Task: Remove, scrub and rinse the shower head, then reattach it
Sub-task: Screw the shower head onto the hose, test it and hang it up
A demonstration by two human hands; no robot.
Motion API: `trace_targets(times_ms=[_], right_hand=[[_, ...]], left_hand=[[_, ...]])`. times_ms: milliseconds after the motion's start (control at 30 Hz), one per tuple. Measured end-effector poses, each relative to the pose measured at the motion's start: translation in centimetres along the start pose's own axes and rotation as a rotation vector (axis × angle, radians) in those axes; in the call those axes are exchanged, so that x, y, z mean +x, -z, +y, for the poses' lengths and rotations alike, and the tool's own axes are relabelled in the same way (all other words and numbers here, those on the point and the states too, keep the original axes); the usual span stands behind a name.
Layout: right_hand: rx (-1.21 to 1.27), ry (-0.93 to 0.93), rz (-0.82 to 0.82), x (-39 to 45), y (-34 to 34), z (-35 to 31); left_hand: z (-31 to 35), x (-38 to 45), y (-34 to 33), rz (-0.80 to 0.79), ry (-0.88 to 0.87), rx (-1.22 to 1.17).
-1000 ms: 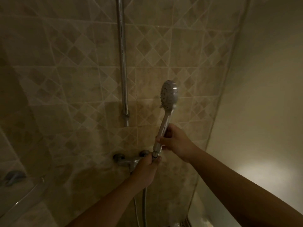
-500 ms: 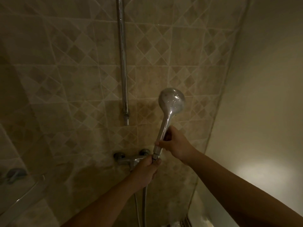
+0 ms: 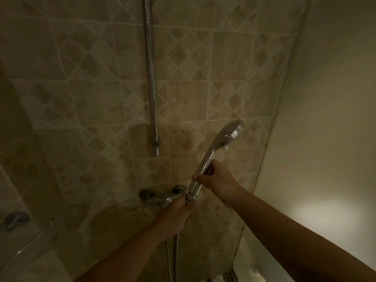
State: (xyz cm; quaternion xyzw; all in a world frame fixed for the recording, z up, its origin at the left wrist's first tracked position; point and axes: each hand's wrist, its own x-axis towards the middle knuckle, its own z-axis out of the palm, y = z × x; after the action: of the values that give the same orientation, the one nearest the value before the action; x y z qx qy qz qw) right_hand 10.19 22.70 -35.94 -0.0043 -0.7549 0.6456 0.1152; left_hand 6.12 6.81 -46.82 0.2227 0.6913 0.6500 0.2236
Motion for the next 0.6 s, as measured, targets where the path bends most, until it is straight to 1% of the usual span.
trace_targets(times_ms=[67,100,167,233,300,367,433,500,600], right_hand=[[-0.029,-0.019,-0.006,0.0,0.2,0.1],[-0.016,-0.042,-0.051,0.1,0.4,0.0],[0.102,-0.090,-0.177,0.2,1.1,-0.3],[0.245,-0.091,-0.241,0.2,1.6,-0.6],[0.205,-0.057,-0.182,0.1,1.6,-0.9],[0.074,-0.047,-0.077,0.2,1.2,-0.9],[-0.005,-0.068,-0.043,0.2,1.0,-0.7],[0.045,-0.099,-0.110,0.2,1.2,-0.6],[0.268,-0.113,-0.238,0.3,2.1,-0.9]], left_hand=[[-0.2,0.0,0.1,-0.005,0.000,0.010],[-0.1,0.1,0.2,-0.010,0.003,0.006],[0.2,0.1,0.4,-0.038,0.001,-0.028],[0.7,0.1,0.4,-0.061,-0.004,-0.051],[1.1,0.1,0.0,-0.053,-0.009,-0.035],[1.2,-0.1,-0.5,-0.041,-0.014,-0.032],[1.1,-0.3,-0.8,-0.036,-0.020,-0.053],[1.1,-0.5,-0.7,-0.046,-0.023,-0.062],[1.4,-0.7,-0.3,-0.063,-0.028,-0.063]])
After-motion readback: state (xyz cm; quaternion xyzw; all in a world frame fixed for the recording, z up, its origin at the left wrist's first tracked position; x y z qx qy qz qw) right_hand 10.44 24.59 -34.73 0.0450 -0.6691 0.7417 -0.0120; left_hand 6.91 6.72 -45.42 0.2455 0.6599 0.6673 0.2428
